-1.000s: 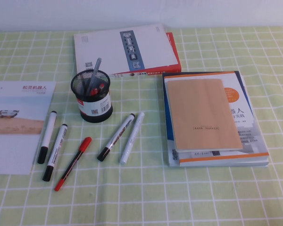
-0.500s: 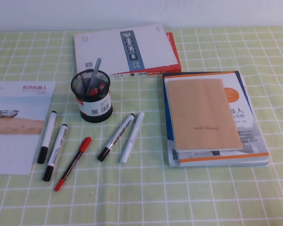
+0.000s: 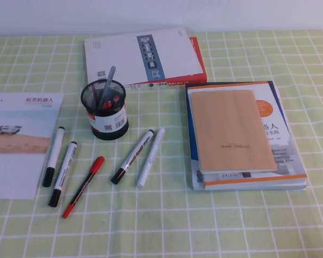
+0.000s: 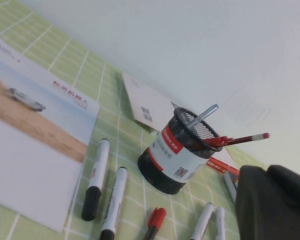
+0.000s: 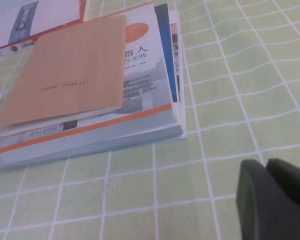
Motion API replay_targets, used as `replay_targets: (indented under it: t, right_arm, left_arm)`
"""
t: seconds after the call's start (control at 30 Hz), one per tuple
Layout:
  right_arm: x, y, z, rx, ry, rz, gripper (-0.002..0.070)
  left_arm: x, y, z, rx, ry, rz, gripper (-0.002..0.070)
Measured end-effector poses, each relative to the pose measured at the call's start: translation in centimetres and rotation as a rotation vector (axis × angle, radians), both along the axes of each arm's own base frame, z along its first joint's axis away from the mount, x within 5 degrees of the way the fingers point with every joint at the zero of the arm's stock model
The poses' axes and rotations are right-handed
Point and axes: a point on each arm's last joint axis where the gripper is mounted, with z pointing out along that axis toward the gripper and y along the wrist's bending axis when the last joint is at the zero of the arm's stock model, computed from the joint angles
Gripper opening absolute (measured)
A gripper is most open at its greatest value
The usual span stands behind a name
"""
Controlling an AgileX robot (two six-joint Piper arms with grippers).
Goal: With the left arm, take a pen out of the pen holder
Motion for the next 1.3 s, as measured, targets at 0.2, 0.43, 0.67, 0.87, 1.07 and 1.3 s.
replay_targets:
  t: [0.2, 0.43, 0.67, 0.87, 1.07, 1.3]
  right_arm:
    - [0.0, 0.0, 0.0, 0.000, 0.002, 0.001, -0.0015]
    - [0.0, 0.0, 0.0, 0.000, 0.002, 0.001, -0.0015]
    - [0.0, 0.0, 0.0, 0.000, 0.002, 0.001, -0.0015]
    - [0.0, 0.0, 0.0, 0.000, 0.002, 0.001, -0.0015]
    - [0.0, 0.0, 0.0, 0.006, 0.002, 0.001, -0.0015]
    - [0.0, 0.1, 0.0, 0.014, 0.001, 0.002, -0.0015]
  left_arm:
    - [0.7, -0.5, 3.4, 0.072, 0.050, -0.053, -0.0003]
    - [4.3, -1.1, 7.6, 0.254, 0.168, -0.130, -0.0003]
    - [10.3, -1.9, 10.9, 0.424, 0.247, -0.218, -0.0003]
    - [15.8, -3.2, 10.7, 0.487, 0.319, -0.354, -0.0003]
    - [18.4, -6.7, 8.9, 0.601, 0.222, -0.500, -0.0003]
    - [18.8, -9.5, 7.8, 0.673, 0.159, -0.578, -0.0003]
